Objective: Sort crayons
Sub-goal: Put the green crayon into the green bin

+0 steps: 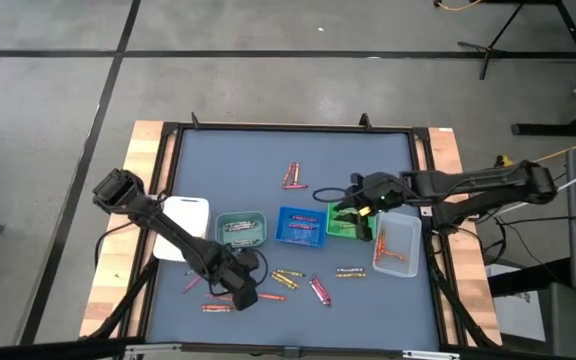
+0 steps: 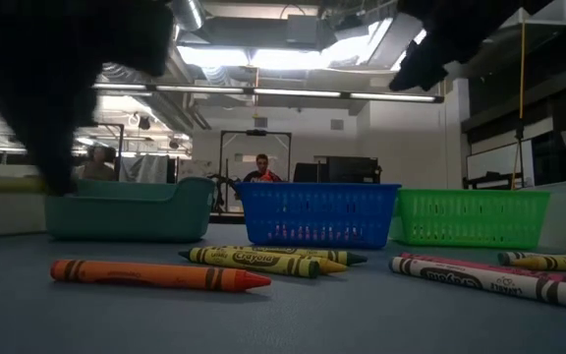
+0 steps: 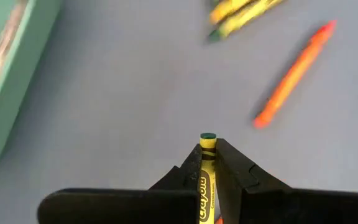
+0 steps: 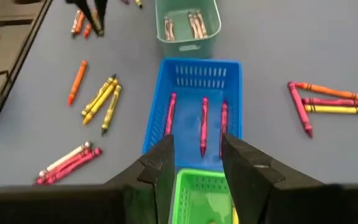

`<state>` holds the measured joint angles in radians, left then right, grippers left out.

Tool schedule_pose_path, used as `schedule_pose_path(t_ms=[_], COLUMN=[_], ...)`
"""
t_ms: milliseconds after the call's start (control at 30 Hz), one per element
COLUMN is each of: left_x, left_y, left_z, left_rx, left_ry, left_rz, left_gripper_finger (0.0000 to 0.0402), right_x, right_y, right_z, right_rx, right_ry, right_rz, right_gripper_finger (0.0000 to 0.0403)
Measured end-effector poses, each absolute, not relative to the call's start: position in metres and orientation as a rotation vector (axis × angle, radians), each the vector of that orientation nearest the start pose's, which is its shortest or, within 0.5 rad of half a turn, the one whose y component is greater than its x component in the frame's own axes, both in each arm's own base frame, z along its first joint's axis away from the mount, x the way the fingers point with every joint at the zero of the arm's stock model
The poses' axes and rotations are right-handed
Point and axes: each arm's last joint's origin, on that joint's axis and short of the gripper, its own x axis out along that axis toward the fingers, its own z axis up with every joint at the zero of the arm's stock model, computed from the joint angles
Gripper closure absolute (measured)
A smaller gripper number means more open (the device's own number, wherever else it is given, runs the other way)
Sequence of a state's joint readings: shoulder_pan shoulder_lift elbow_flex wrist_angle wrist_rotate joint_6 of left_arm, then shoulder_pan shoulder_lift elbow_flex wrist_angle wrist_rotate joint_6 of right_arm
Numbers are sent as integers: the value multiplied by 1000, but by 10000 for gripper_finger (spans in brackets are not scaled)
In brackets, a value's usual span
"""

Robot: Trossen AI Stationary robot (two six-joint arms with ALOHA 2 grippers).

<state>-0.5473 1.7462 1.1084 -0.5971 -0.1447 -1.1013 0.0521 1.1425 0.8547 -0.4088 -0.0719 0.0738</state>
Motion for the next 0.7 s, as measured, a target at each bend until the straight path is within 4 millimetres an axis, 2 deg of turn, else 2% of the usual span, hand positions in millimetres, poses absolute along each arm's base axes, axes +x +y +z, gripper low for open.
schedule_pose_path(t_ms=[167, 400, 533, 700], left_x=[311, 350, 367, 384], left_y=[-158, -132, -115, -96], left_z=[184, 207, 223, 235], left_rx=[-548, -493, -402, -291], left_ry=[1016, 668, 431, 202], left_rz=[177, 65, 92, 184], left_gripper_finger=[391, 391, 391, 391], right_x=[245, 250, 248, 244], right_y=[15, 16, 18, 18], right_z=[258, 249, 254, 274], right_rx=[78, 96, 115, 112], right_ry=[750, 790, 795, 738], right_rz=[91, 132, 181, 192], right_gripper_finger=[272, 272, 271, 272])
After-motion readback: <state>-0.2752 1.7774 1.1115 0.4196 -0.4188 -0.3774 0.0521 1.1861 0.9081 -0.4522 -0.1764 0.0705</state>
